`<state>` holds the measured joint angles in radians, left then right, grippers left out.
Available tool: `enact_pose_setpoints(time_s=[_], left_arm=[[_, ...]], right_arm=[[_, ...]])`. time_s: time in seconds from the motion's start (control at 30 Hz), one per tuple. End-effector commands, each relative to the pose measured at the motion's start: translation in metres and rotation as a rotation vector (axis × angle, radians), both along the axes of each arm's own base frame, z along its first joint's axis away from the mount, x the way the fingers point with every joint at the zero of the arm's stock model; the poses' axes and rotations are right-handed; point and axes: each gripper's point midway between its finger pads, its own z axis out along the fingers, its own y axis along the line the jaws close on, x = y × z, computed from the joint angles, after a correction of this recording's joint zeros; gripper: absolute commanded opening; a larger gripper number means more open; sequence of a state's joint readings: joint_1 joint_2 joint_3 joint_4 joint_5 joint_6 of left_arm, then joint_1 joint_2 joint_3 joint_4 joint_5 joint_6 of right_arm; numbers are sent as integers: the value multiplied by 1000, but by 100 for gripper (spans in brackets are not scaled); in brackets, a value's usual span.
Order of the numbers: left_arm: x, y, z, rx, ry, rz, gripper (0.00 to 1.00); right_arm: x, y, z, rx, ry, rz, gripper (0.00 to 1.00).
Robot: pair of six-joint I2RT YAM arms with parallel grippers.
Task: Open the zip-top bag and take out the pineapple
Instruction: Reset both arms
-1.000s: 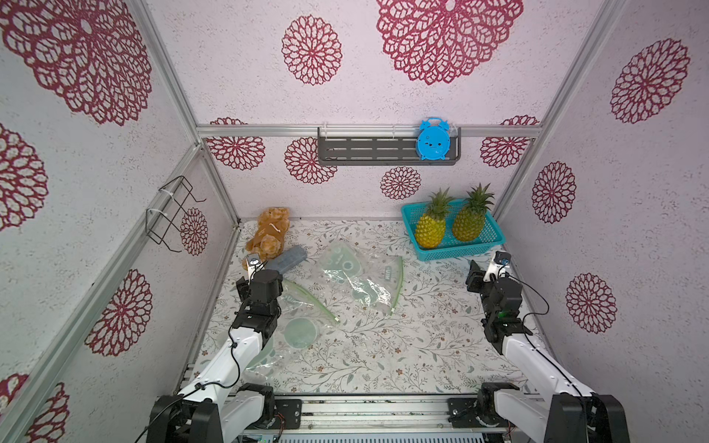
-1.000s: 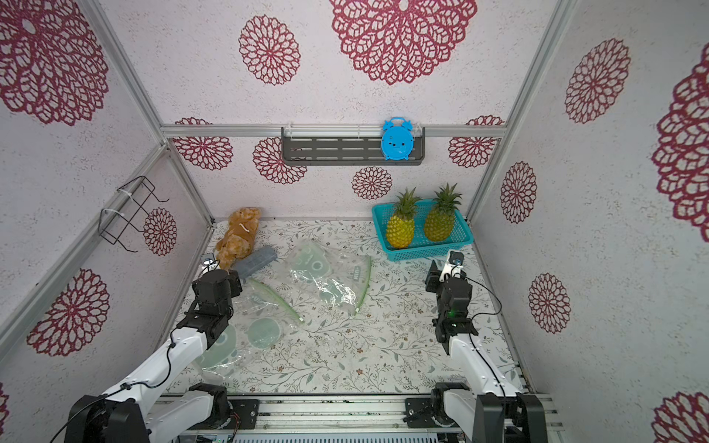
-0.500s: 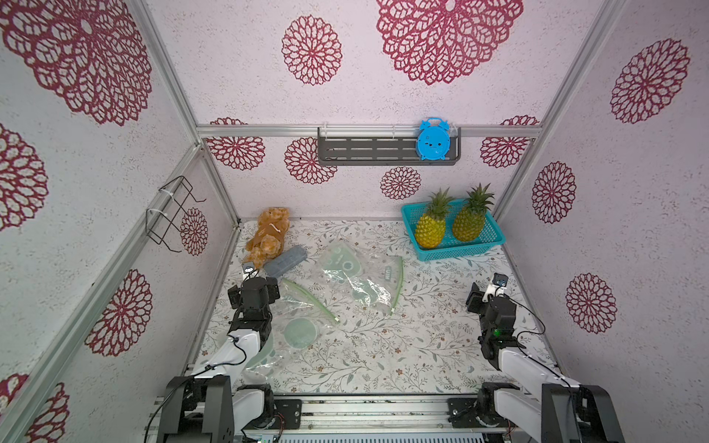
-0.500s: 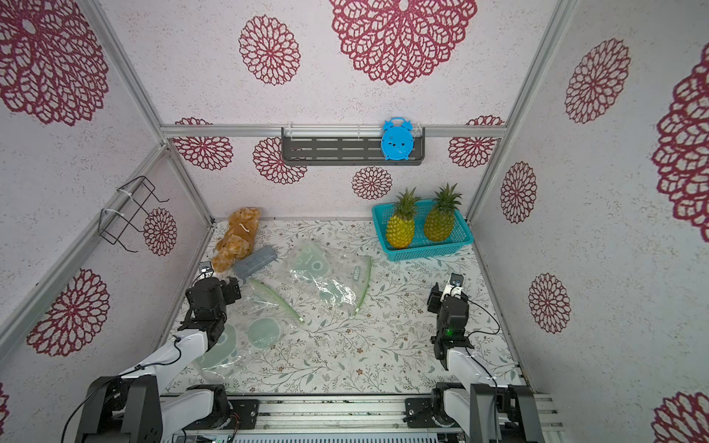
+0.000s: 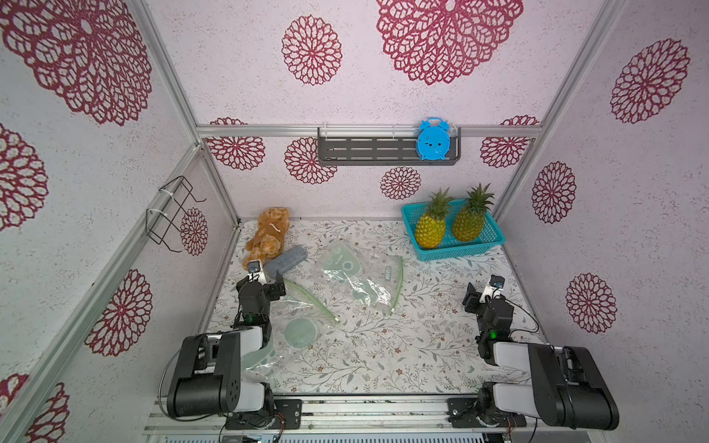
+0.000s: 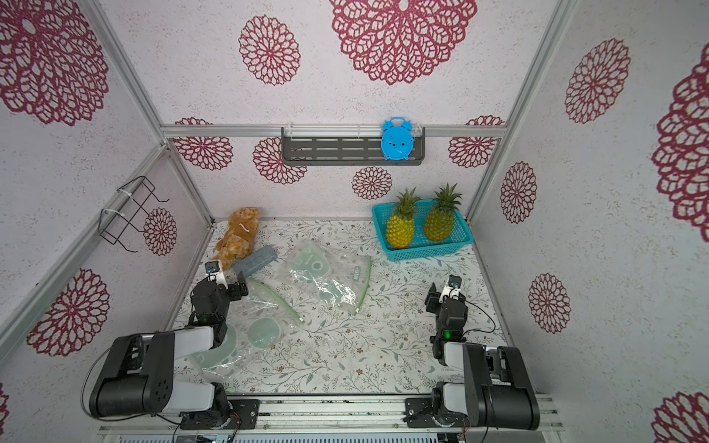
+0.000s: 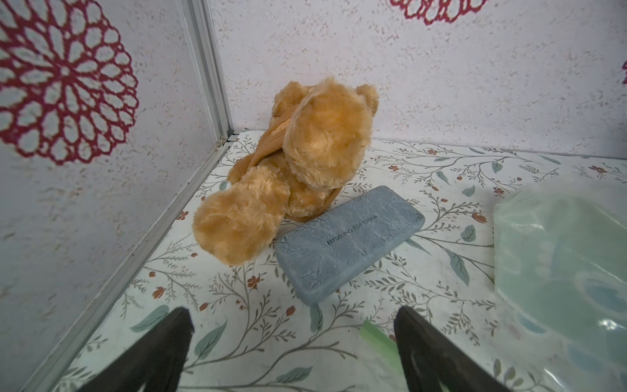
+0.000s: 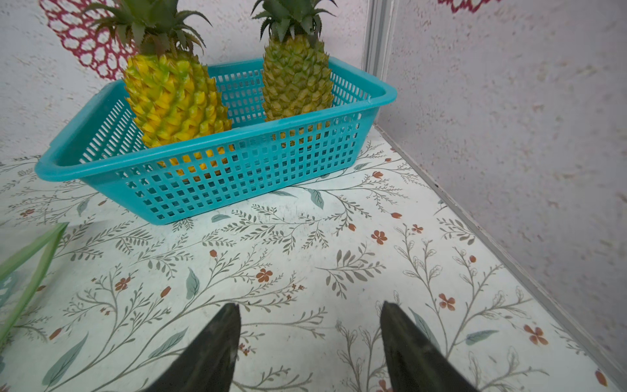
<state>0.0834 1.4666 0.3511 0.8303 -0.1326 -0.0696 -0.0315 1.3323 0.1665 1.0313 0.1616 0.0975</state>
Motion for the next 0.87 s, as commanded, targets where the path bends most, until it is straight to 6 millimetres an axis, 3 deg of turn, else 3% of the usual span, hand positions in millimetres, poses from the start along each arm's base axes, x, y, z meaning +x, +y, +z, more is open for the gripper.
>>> enact_pose_setpoints(time_s=[0.0, 0.07, 0.13, 0.2, 0.23, 0.83], left_arm=[[12, -4, 13, 15, -71, -41, 97], [17, 2, 9, 4, -60, -13, 97], [18, 22, 6, -23, -30, 92, 97], [17, 25, 6, -36, -29, 100, 97], [17, 25, 6, -36, -33, 100, 97], [17, 24, 6, -37, -35, 98, 97]], right_arm=[[13, -1, 27, -9, -120, 7, 70], [15, 1, 18, -13, -112, 21, 71], [17, 1, 11, -13, -113, 21, 74], [21, 5, 7, -19, -87, 52, 81], [26, 5, 5, -19, -65, 50, 98], [26, 20, 6, -53, -66, 117, 99]])
